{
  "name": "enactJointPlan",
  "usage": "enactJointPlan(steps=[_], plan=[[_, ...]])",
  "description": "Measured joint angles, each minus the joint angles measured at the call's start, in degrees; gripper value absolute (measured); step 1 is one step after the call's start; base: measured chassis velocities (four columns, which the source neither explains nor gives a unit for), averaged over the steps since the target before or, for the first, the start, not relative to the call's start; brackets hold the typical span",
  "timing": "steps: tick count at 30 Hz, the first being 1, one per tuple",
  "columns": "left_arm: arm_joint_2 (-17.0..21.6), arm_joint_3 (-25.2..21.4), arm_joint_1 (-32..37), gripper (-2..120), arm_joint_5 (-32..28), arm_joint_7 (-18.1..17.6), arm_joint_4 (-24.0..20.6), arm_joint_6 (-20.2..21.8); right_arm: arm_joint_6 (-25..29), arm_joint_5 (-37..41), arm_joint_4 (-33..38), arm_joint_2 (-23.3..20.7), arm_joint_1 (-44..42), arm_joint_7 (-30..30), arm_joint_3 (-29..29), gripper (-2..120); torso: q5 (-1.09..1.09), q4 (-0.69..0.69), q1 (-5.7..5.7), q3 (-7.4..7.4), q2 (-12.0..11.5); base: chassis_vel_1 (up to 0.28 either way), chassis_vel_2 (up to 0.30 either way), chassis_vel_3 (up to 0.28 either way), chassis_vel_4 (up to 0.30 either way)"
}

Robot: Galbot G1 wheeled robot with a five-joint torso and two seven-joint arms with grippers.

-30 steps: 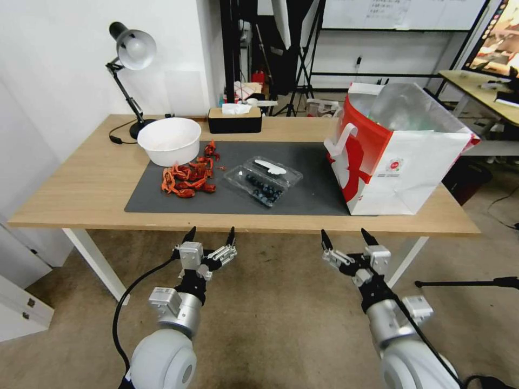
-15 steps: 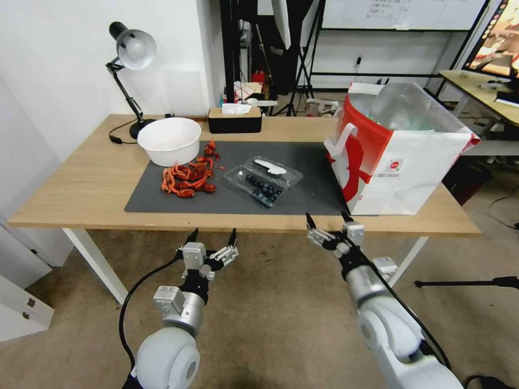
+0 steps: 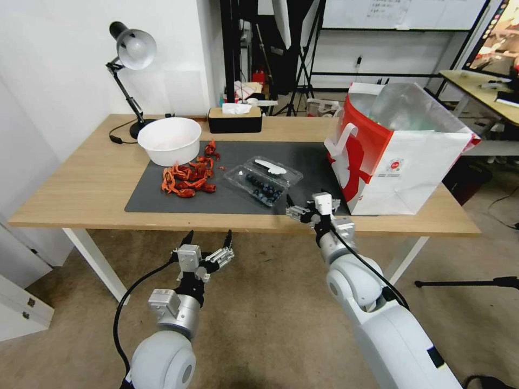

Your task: Close the takeout container lid, then place the container into the takeout bag.

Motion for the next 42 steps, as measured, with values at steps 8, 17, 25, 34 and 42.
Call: enactJointPlan(steps=[8, 17, 25, 34, 42], plan=[[-0.21, -0.09, 0.30, 100, 0.26, -0.02, 0.00, -0.21, -3.22, -1.61, -0.35, -0.30, 1.07, -0.84, -0.73, 100, 0.00, 0.00, 0.00, 0.00, 0.00, 0.000, 0.000, 0.000, 0.000], [-0.20, -0.31, 0.69, 100, 0.24, -0.07, -0.27, -0.33, -4.51, -2.57, -1.80, 0.78, 2.04, -0.89, -2.00, 100, 0.00, 0.00, 0.00, -0.01, 0.00, 0.000, 0.000, 0.000, 0.000], [-0.29, -0.56, 0.94, 100, 0.24, -0.17, -0.28, -0.65, -4.98, -2.87, -3.19, 1.80, 2.93, -0.61, -3.35, 100, 0.00, 0.00, 0.00, -0.01, 0.00, 0.000, 0.000, 0.000, 0.000], [-0.43, -0.78, 1.43, 100, 0.44, -0.18, -0.28, -1.08, -5.01, -2.80, -4.92, 3.25, 4.30, -0.35, -4.88, 100, 0.00, 0.00, 0.00, -0.01, 0.00, 0.000, 0.000, 0.000, 0.000], [-0.60, -0.85, 1.81, 100, 0.76, -0.18, -0.29, -1.55, -5.03, -2.85, -6.47, 4.76, 5.76, -0.18, -6.34, 100, 0.00, 0.00, 0.00, -0.01, 0.01, 0.000, 0.000, 0.000, 0.000]])
